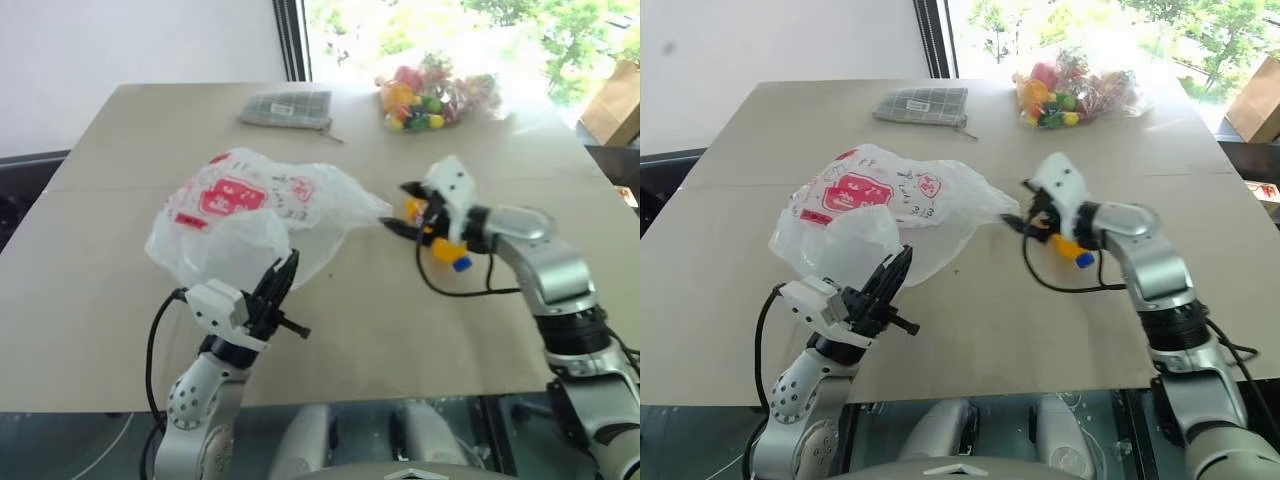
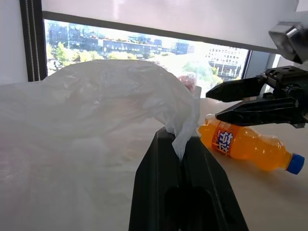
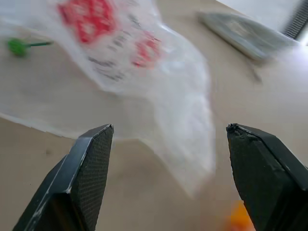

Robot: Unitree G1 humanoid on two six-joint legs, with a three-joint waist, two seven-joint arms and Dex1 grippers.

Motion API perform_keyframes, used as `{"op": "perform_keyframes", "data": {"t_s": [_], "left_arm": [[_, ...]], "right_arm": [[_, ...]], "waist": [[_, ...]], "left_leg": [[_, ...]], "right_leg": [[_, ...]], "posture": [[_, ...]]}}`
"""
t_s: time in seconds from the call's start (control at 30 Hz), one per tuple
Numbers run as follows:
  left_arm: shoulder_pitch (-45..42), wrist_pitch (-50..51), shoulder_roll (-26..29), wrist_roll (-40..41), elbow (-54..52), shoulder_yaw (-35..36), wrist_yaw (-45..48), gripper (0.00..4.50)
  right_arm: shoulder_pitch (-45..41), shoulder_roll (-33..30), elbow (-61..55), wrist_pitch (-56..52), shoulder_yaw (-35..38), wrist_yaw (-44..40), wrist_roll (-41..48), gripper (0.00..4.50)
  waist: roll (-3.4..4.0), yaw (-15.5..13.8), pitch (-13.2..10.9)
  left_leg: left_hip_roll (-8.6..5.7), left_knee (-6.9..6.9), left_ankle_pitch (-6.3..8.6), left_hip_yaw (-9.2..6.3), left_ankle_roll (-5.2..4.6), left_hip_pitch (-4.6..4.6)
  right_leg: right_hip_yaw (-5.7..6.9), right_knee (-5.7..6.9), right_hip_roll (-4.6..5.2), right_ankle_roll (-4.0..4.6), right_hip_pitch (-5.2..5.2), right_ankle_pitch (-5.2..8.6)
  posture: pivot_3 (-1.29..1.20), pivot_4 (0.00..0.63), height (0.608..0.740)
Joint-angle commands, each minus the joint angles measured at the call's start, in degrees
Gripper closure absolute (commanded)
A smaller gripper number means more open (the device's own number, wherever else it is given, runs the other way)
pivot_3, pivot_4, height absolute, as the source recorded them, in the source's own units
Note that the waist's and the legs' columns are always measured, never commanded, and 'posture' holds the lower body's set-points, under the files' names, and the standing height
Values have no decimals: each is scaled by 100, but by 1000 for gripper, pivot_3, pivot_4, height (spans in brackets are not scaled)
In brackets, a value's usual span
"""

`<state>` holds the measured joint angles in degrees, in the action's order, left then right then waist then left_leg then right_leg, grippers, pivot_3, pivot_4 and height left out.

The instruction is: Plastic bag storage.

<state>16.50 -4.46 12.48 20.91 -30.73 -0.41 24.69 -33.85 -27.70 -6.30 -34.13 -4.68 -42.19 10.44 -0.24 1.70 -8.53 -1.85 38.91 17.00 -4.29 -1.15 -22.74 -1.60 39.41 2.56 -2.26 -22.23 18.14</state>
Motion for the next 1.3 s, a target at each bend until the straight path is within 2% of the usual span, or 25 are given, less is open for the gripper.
{"op": "perform_keyframes", "data": {"t_s": [0.03,0.13,0.23,0.4,0.6,0.63,0.67,0.7,0.73,0.77,0.93,1.07,1.17,1.3], "left_arm": [[-42,-98,16,-7,-75,2,31,4500],[-104,-133,-6,-97,20,-36,22,4500],[-125,-176,-12,-194,69,-117,49,4500],[-147,-203,-15,-269,82,-151,36,4500],[-134,-202,12,-346,53,-134,-8,4500],[-132,-198,15,-347,49,-117,-20,4500],[-128,-197,18,-346,49,-110,-26,4500],[-127,-202,18,-354,57,-113,-29,4500],[-127,-206,19,-361,64,-119,-30,4500],[-128,-210,18,-367,70,-126,-31,4500],[-163,-167,1,-394,16,-133,-75,4500],[-208,-168,-25,-416,41,-168,-80,4500],[-271,-179,-70,-388,13,-243,-92,4500],[-350,-167,-103,-368,-23,-319,-85,4500]], "right_arm": [[271,-338,-670,-747,418,357,-3,712],[504,-294,-1062,-1748,757,879,100,712],[626,-198,-1287,-2363,725,1000,279,28],[933,15,-1332,-2655,534,1250,339,28],[921,163,-945,-2112,449,1508,190,28],[887,110,-906,-1976,382,1451,168,536],[870,27,-883,-1829,263,1367,123,758],[860,-31,-864,-1686,153,1301,72,1223],[855,-64,-846,-1592,86,1264,41,1558],[846,-58,-831,-1536,58,1257,41,1710],[601,-30,-921,-817,-73,809,209,1710],[526,344,-1411,175,-378,-413,1003,1710],[639,145,-1351,665,-1176,-1115,684,1710],[347,110,-834,1046,-1670,-1282,239,1710]], "waist": [[0,-14,0],[0,-48,0],[1,-48,0],[1,-91,0],[1,-88,0],[1,-88,0],[1,-87,0],[1,-86,0],[1,-86,0],[1,-86,0],[2,-68,-1],[3,-64,-4],[3,-70,-3],[-4,-138,-5]], "left_leg": [[2,0,0,0,0,0],[6,-2,0,0,0,-1],[5,-1,0,10,-1,2],[5,-1,0,8,-1,2],[4,0,0,9,-1,2],[4,0,0,8,-1,3],[4,0,0,8,-1,3],[4,0,0,8,-1,3],[4,1,0,9,-1,3],[4,2,0,9,-1,2],[7,2,-1,9,-1,3],[7,2,0,10,-1,2],[14,1,0,7,-1,2],[0,21,0,-6,-2,0]], "right_leg": [[1,0,-2,0,0,0],[-1,0,-4,0,0,0],[-11,2,-5,0,0,0],[-7,2,-6,0,1,0],[-7,3,-7,0,1,0],[-7,3,-8,0,1,0],[-7,3,-8,0,1,0],[-6,3,-8,0,1,0],[-7,3,-8,0,1,0],[-7,3,-8,0,1,0],[-8,3,-12,0,0,0],[-8,3,-14,0,-1,0],[-8,0,-22,0,-1,0],[9,-8,-2,-1,14,-1]], "posture": [[0,150,740],[0,150,740],[0,150,740],[0,150,740],[0,150,740],[0,150,740],[0,150,740],[0,150,740],[0,150,740],[0,150,740],[0,150,740],[0,150,740],[0,150,740],[0,150,740]]}}
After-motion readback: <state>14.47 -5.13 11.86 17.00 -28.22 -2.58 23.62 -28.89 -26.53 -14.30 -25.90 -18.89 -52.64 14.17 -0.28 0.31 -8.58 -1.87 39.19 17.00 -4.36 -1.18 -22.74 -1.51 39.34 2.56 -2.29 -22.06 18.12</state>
